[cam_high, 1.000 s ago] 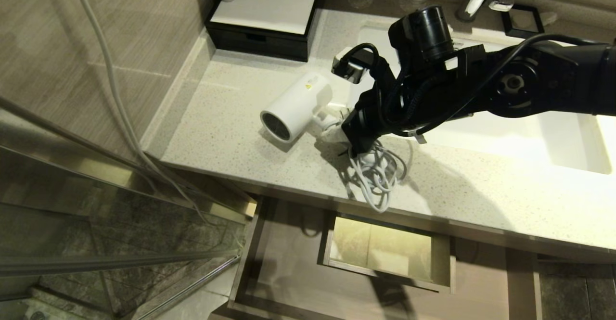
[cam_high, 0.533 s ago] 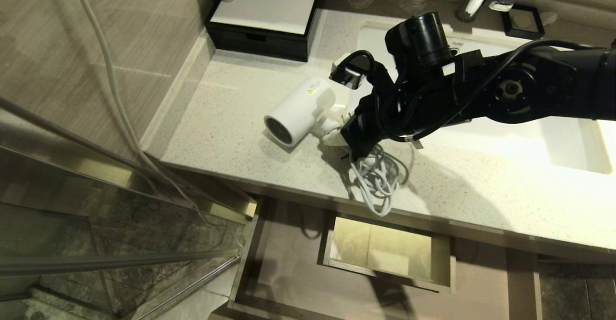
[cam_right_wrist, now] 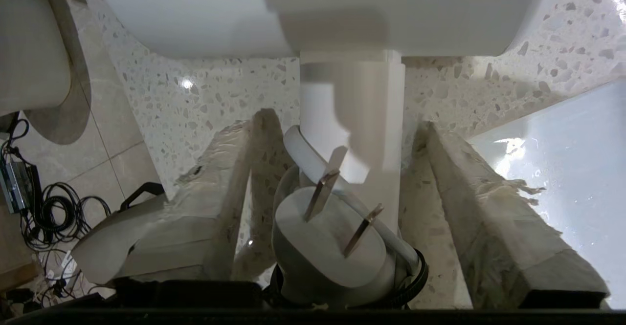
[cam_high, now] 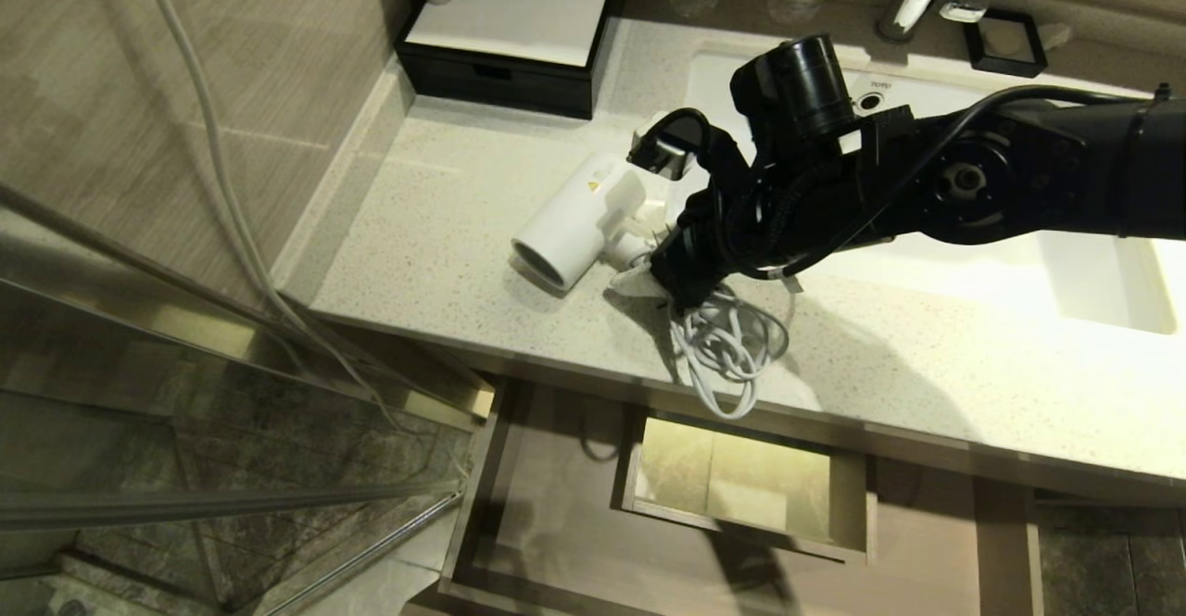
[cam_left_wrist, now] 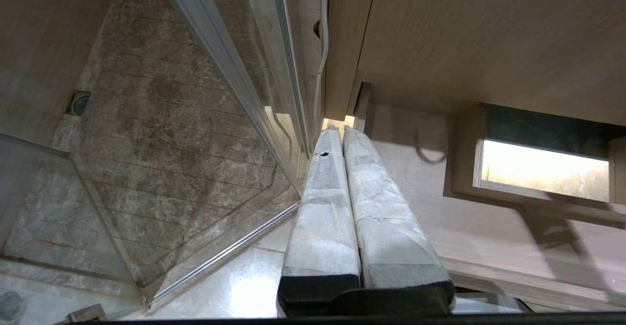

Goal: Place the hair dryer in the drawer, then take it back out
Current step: Place it on the countertop

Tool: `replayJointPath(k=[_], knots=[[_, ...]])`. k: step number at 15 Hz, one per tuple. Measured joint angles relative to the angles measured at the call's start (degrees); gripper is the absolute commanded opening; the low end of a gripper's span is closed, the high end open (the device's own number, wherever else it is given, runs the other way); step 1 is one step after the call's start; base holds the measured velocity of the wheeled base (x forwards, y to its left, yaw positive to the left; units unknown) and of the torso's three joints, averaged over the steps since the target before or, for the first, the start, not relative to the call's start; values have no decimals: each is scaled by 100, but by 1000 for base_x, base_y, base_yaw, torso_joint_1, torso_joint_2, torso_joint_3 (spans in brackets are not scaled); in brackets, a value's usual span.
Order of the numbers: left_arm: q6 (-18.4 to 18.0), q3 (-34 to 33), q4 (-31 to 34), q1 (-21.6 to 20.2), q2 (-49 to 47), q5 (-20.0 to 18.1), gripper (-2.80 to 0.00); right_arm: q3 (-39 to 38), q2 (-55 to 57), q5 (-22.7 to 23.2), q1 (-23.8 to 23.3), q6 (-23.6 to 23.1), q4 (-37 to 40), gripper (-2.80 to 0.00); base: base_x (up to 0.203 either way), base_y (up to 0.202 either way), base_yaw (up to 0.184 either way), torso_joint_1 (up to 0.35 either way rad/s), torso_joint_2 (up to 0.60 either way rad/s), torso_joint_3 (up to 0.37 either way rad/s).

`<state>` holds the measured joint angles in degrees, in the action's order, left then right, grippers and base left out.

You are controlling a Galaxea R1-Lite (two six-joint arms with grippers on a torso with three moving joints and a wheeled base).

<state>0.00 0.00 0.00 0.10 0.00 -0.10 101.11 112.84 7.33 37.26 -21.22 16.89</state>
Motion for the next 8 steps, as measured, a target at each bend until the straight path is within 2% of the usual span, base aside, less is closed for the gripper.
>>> replayJointPath(k=[3, 8], knots=[[2, 0, 0, 0, 0, 0, -280, -73, -146, 0, -33, 39, 9, 0, 0, 0, 0, 0, 0, 0], [0, 0, 0, 0, 0, 0, -280, -767, -787, 5, -316, 48, -165, 0, 0, 0, 0, 0, 0, 0]])
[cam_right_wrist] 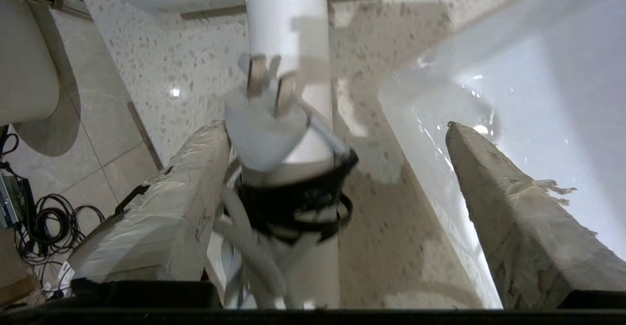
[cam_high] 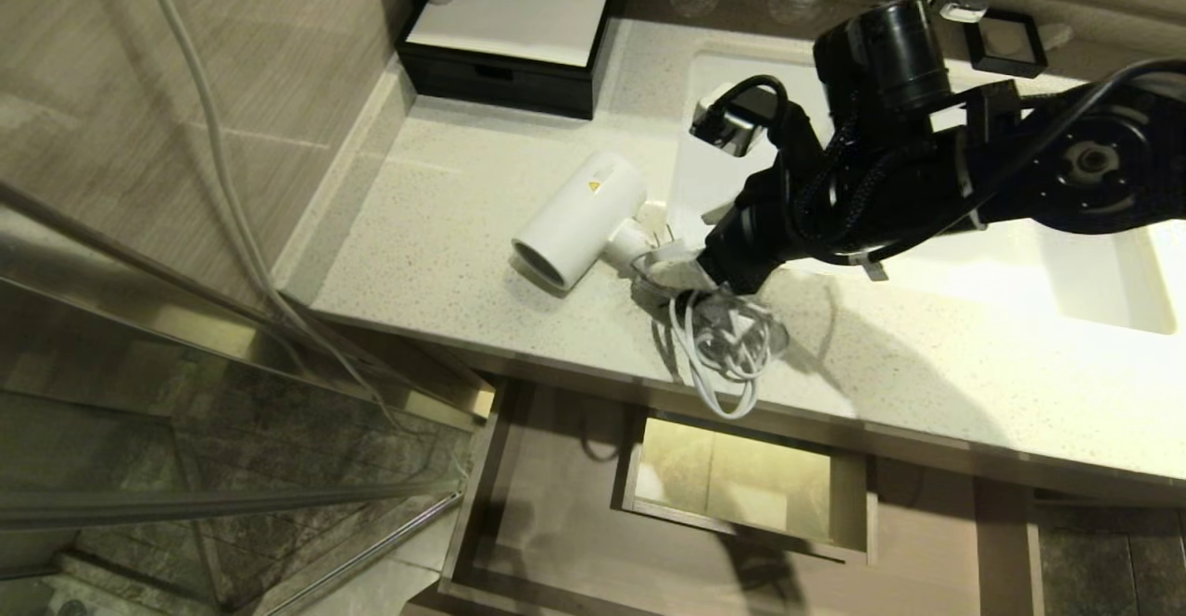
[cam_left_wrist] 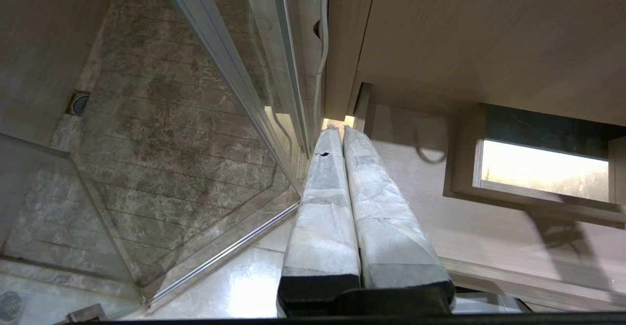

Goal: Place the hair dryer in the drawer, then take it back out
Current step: Place it on the countertop, then close the drawer

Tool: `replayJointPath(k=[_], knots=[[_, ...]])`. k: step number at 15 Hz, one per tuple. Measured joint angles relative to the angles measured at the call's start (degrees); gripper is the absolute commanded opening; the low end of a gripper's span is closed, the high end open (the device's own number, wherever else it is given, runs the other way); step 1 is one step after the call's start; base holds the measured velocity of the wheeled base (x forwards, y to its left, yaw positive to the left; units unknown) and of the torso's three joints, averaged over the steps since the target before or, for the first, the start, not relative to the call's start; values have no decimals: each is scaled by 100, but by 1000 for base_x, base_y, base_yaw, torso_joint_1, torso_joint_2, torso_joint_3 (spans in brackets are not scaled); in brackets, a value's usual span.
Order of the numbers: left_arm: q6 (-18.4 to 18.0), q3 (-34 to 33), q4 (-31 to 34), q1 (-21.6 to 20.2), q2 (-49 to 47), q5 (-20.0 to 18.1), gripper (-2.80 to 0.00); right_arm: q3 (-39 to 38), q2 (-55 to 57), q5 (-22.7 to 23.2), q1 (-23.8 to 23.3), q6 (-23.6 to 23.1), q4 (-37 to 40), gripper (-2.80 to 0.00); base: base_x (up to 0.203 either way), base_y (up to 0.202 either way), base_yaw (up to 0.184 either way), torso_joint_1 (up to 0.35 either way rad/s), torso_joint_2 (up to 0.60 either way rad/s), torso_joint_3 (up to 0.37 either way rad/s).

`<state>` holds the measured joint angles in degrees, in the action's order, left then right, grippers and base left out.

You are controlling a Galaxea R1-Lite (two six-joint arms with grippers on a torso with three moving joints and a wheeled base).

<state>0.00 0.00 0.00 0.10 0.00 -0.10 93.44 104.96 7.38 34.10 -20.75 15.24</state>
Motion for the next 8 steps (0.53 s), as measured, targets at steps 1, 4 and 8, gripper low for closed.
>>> replayJointPath(k=[1, 4, 8], knots=[[1, 0, 0, 0, 0, 0, -280, -135, -156, 11, -57, 16, 5, 0, 0, 0, 0, 0, 0, 0], [0, 0, 0, 1, 0, 0, -280, -507, -596, 22, -231, 224, -5, 0, 0, 0, 0, 0, 0, 0], [0, 0, 0, 0, 0, -1, -280, -1056, -1302, -1, -610, 416, 17, 0, 0, 0, 0, 0, 0, 0]])
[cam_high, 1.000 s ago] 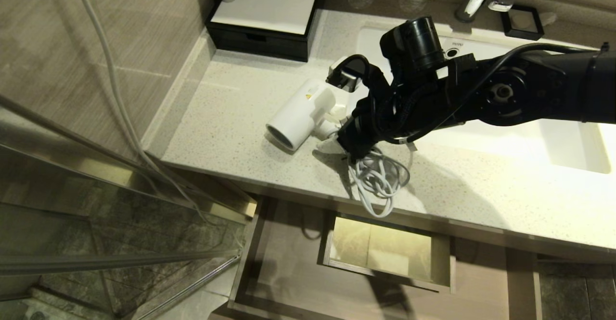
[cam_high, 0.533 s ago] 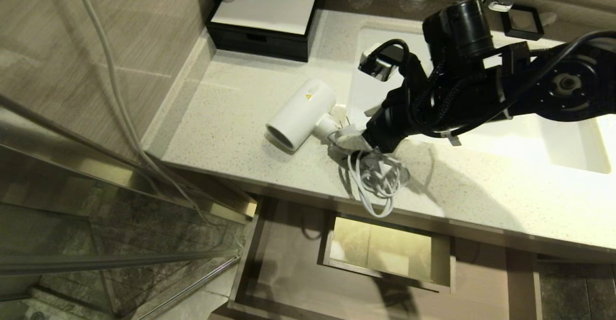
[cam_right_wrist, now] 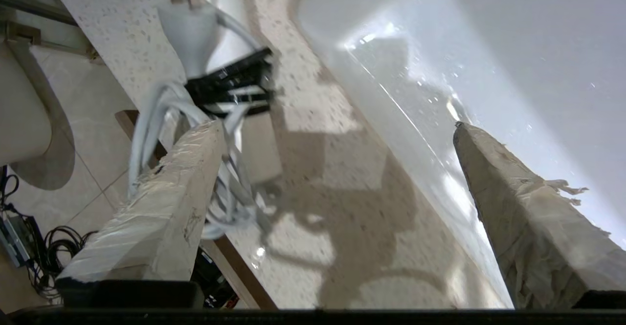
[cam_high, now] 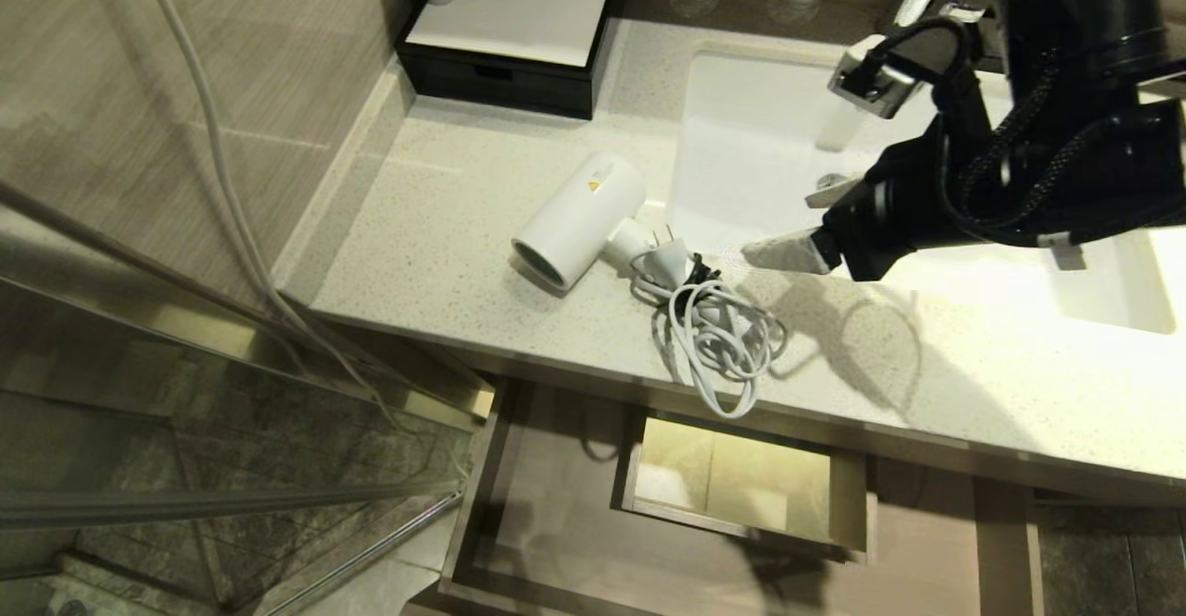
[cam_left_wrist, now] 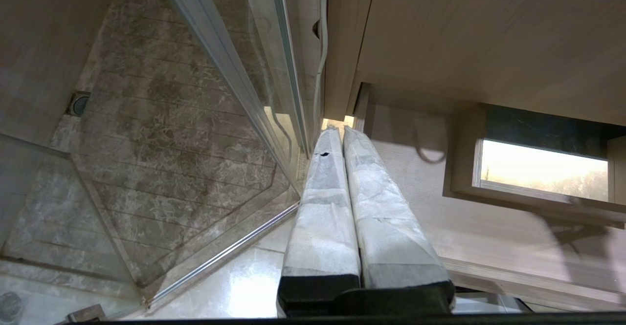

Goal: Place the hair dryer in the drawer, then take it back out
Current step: Close the drawer

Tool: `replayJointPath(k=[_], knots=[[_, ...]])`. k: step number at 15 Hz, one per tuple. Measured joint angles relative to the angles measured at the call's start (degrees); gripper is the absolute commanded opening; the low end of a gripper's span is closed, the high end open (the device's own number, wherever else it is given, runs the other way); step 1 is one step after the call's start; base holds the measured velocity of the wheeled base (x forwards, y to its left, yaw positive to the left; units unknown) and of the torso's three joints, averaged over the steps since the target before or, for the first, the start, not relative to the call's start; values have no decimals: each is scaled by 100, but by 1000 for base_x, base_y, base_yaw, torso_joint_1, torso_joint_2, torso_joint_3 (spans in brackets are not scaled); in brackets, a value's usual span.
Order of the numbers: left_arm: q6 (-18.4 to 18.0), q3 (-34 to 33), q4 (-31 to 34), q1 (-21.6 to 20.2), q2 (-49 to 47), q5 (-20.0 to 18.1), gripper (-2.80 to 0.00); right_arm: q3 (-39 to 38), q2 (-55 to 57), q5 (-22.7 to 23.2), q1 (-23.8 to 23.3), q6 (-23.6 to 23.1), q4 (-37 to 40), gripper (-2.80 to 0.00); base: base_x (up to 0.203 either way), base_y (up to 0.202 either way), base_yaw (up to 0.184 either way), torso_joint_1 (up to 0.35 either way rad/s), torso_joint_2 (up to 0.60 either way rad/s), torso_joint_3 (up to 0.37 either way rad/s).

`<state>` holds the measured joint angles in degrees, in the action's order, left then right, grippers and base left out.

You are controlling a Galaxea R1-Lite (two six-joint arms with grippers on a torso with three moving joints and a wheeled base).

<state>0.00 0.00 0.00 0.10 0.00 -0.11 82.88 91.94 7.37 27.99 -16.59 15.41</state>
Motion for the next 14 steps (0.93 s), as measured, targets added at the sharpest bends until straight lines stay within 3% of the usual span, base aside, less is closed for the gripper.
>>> replayJointPath(k=[2, 3, 8, 14], knots=[[0, 0, 0, 0, 0, 0, -280, -441, -445, -5, -295, 42, -18, 0, 0, 0, 0, 0, 0, 0], [0, 0, 0, 0, 0, 3, -280, -682, -683, -2, -456, 92, -32, -280, 0, 0, 0, 0, 0, 0], [0, 0, 0, 1, 0, -2, -280, -2138, -2179, -81, -1358, 138, -28, -280, 0, 0, 0, 0, 0, 0], [0, 0, 0, 0, 0, 1, -280, -3706, -3897, -740, -1987, 129, 5, -280, 0, 0, 0, 0, 0, 0]])
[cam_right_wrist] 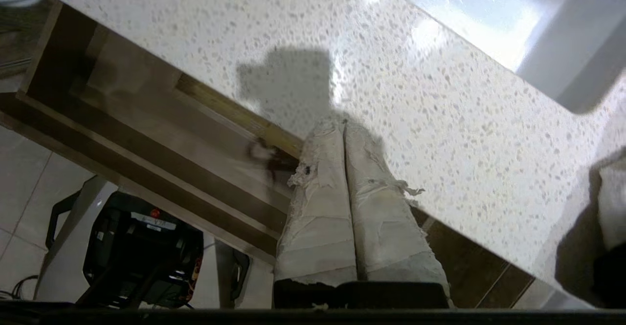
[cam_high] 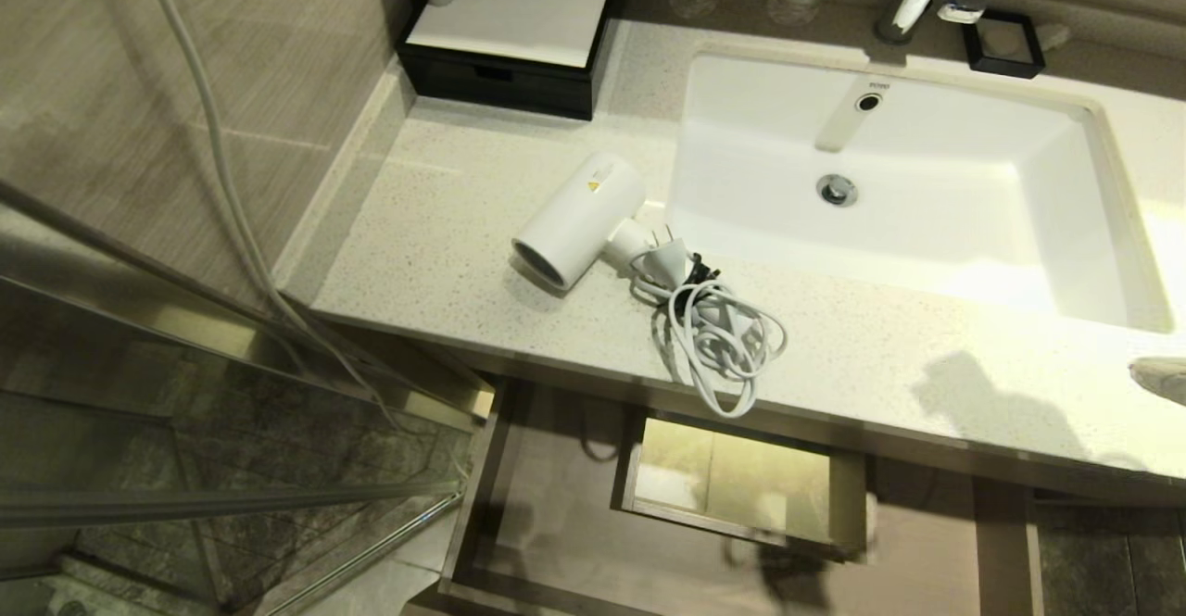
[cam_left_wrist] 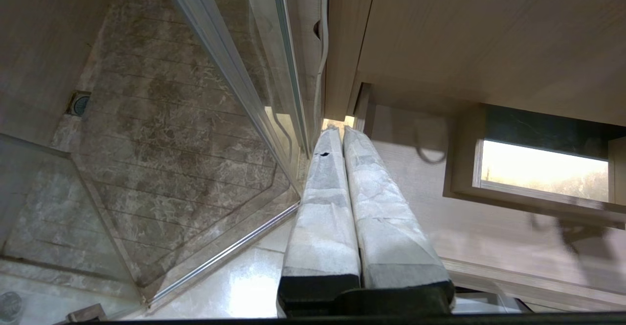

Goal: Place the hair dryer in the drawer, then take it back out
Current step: Close the drawer

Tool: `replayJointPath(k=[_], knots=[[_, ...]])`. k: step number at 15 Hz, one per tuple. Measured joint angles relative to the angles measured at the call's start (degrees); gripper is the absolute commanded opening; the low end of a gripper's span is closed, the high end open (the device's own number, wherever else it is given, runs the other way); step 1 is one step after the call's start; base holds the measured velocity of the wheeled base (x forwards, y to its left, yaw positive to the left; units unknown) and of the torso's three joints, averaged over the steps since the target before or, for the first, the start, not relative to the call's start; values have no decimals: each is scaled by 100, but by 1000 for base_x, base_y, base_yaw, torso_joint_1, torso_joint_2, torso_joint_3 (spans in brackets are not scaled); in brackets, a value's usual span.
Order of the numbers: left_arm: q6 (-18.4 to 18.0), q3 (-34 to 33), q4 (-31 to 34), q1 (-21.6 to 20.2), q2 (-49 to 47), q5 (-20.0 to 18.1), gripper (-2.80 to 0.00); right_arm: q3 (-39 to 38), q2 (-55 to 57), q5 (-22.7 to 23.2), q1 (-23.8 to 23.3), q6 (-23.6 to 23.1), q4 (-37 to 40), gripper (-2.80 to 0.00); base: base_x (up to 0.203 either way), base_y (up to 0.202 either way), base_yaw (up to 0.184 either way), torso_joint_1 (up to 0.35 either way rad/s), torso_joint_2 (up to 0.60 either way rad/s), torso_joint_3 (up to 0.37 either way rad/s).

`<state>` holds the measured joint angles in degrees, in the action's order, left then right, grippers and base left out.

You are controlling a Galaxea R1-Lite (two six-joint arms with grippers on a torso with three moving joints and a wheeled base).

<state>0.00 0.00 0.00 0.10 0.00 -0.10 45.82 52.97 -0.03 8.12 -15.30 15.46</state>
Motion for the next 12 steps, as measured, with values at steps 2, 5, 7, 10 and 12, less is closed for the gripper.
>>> replayJointPath(k=[2, 5, 7, 10, 12], knots=[[-1, 0, 0, 0, 0, -1, -280, -459, -477, -142, -47, -21, -41, -280, 0, 0, 0, 0, 0, 0], [0, 0, 0, 0, 0, 0, -280, -856, -906, -192, -204, -10, -216, -280, 0, 0, 0, 0, 0, 0], [0, 0, 0, 0, 0, 1, -280, -1109, -1145, -205, -306, 87, -391, -280, 0, 0, 0, 0, 0, 0], [2, 0, 0, 0, 0, 0, -280, -1497, -1585, -128, -313, 146, -685, -280, 0, 0, 0, 0, 0, 0], [0, 0, 0, 0, 0, 0, -280, -1805, -1947, -125, -299, 142, -738, -280, 0, 0, 0, 0, 0, 0]])
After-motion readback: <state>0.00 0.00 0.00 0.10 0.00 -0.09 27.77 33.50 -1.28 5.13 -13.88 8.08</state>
